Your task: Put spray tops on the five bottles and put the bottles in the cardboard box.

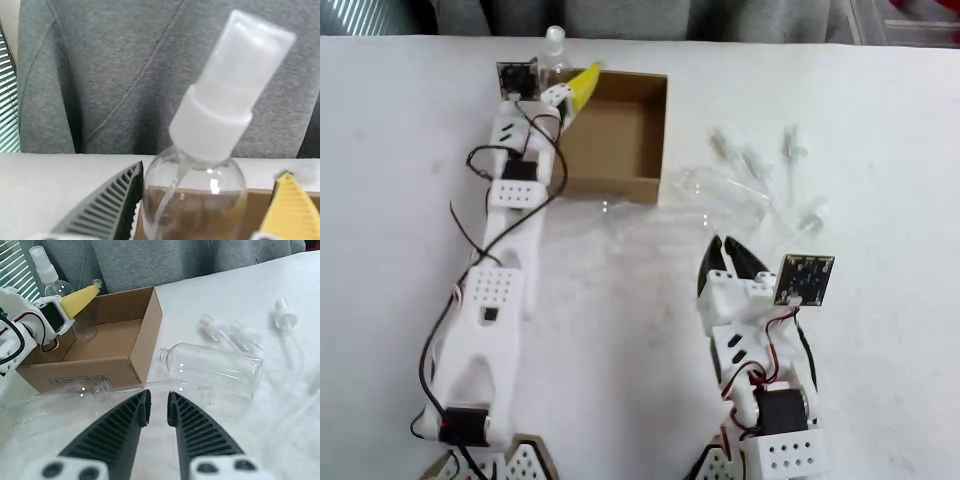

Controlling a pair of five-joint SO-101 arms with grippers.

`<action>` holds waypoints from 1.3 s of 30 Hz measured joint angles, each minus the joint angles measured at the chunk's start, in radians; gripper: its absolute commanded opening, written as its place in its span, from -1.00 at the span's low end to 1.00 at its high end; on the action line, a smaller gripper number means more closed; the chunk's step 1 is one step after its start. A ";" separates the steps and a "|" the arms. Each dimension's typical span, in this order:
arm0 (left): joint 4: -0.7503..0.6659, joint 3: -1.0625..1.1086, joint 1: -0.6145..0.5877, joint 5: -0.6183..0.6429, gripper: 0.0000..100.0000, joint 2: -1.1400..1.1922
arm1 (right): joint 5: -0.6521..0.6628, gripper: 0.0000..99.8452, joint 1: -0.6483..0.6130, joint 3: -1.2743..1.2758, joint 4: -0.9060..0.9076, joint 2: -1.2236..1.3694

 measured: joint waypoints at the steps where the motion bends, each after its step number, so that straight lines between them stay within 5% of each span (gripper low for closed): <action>1: 0.012 0.000 0.000 0.000 -0.21 -0.006 | 0.000 -0.90 0.000 0.000 0.000 0.000; 24: 0.454 0.000 -0.003 0.000 -0.21 -0.253 | 0.069 -0.89 0.002 0.000 0.000 0.000; 39: 0.974 0.000 -0.003 0.000 -0.21 -0.494 | 0.069 -0.89 0.002 0.000 0.000 0.000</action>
